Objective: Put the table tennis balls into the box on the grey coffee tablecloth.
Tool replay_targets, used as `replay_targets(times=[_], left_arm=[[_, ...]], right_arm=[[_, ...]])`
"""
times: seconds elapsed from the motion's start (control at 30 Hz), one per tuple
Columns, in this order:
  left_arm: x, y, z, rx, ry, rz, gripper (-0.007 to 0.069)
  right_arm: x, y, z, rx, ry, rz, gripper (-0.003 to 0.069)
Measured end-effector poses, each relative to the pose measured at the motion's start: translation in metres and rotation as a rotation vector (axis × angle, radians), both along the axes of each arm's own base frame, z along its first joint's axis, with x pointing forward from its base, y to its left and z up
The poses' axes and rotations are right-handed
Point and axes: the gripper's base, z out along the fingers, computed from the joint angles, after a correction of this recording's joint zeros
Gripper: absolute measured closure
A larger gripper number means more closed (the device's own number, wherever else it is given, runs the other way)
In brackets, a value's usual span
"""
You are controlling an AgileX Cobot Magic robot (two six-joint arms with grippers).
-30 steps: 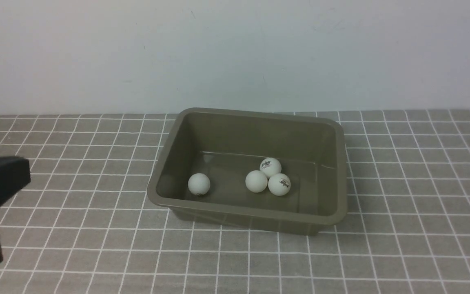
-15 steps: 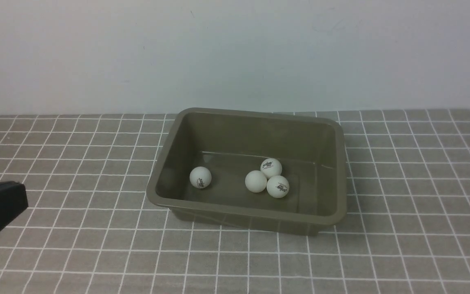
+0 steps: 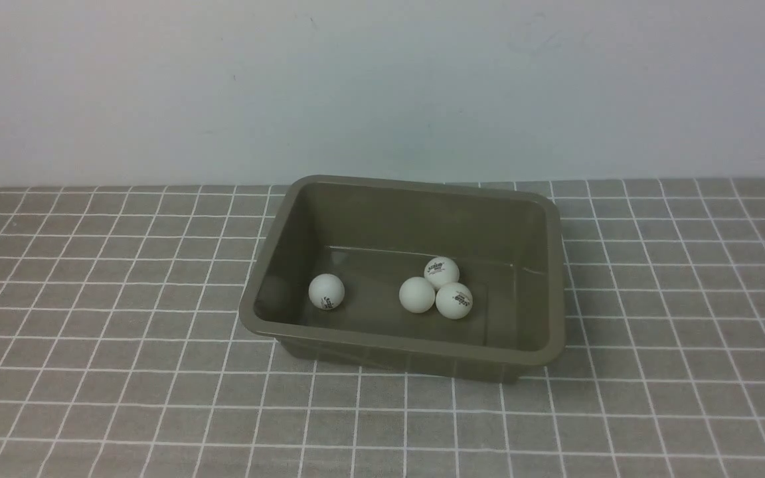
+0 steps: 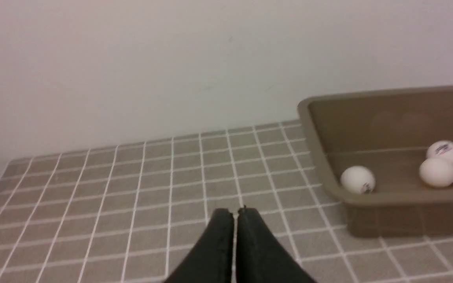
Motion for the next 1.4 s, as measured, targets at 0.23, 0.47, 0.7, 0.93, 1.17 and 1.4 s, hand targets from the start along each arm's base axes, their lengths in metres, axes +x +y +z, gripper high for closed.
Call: replay_targets(times=[0.23,0.47,0.7,0.93,1.17,1.4], left_arm=[[-0.005,0.003,-0.068,0.006,0.086,0.052,0.0629],[-0.006,0.003,-0.074,0.008,0.125,0.05,0.0629],[-0.006,0.003,-0.074,0.007,0.126,0.051,0.0629],[-0.006,0.003,-0.074,0.007,0.126,0.052,0.0629],[-0.006,0.003,-0.074,0.007,0.126,0.052,0.0629],[-0.006,0.003,-0.074,0.007,0.126,0.052,0.0629]], right_arm=[[0.0,0.0,0.0,0.0,0.002,-0.001,0.0669],[0.0,0.0,0.0,-0.001,0.003,-0.001,0.0669],[0.0,0.0,-0.001,-0.001,0.005,-0.001,0.0669],[0.0,0.0,-0.001,-0.001,0.005,-0.001,0.0669],[0.0,0.0,-0.001,0.0,0.006,-0.001,0.0669],[0.001,0.004,-0.005,-0.034,0.017,0.028,0.0669]])
